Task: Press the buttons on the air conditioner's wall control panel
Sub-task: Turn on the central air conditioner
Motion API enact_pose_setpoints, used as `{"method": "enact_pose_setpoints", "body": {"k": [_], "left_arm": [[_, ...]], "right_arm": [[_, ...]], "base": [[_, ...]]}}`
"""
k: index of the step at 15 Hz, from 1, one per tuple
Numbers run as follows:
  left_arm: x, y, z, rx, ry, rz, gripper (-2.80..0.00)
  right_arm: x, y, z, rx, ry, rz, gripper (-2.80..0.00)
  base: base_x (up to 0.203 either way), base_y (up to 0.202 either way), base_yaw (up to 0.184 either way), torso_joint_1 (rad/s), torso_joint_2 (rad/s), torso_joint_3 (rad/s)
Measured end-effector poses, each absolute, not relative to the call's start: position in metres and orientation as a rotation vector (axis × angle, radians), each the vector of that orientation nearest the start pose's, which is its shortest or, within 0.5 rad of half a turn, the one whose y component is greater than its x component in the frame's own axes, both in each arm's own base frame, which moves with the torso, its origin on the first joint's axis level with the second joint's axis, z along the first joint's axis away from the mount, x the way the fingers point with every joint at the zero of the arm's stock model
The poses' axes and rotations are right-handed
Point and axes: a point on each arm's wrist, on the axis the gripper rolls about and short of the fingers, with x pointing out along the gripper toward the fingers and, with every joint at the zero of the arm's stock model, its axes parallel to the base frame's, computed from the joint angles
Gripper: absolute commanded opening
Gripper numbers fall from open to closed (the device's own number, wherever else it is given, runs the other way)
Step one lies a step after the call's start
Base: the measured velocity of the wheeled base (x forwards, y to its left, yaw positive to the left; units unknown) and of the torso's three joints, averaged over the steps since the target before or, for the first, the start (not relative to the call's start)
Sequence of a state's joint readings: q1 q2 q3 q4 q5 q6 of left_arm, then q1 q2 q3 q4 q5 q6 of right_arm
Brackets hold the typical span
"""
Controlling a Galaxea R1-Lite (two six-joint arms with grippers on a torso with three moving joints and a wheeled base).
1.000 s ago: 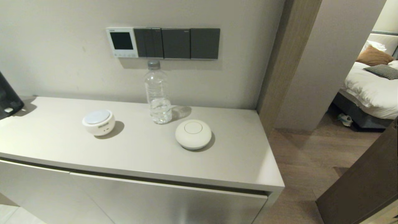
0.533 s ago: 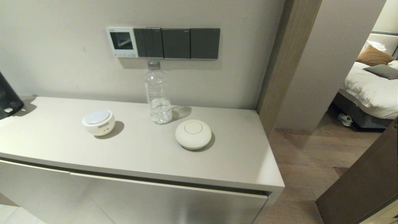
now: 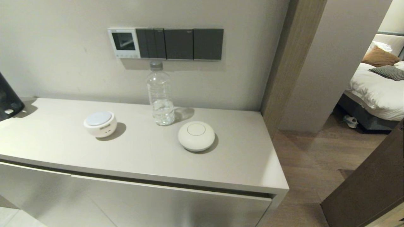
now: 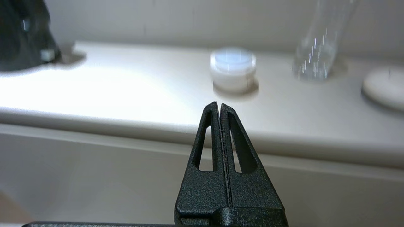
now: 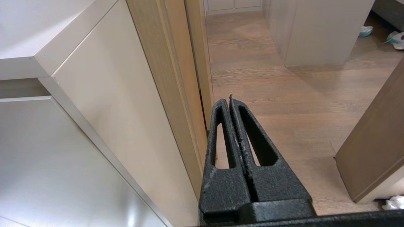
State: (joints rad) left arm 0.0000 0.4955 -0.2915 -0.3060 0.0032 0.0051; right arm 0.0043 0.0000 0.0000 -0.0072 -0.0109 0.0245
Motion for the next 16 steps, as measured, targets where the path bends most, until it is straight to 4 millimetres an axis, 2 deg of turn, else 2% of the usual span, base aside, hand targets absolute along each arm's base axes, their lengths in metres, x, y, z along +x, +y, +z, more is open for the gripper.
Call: {"method": "enact_pose_setpoints", "body": {"k": [4,7,11,16], "left_arm": [[0.091,0.0,0.271,0.004,-0.184,-0.004,-2.8],[0.146,-0.005,0.308,-0.017,-0.198,-0.039,-2.8],[0.22,-0.027,0.331,-0.105,-0.177,-0.169,-2.8],[0.286,-0.059,0.329,-0.16,-0.172,-0.271,-2.8]], "right_arm": [[-0.023,0.0,0.076,0.024,-0.007,-0.007,-2.8],[-0.023,0.0,0.076,0.025,-0.007,-0.006,-2.8],[-0.023,0.0,0.076,0.025,-0.007,-0.007,-2.8],[-0.023,0.0,0.076,0.025,-0.008,-0.007,-2.8]], "base": [[0.0,0.0,0.0,0.0,0.0,0.0],[0.0,0.0,0.0,0.0,0.0,0.0],[0.0,0.0,0.0,0.0,0.0,0.0],[0.0,0.0,0.0,0.0,0.0,0.0]]}}
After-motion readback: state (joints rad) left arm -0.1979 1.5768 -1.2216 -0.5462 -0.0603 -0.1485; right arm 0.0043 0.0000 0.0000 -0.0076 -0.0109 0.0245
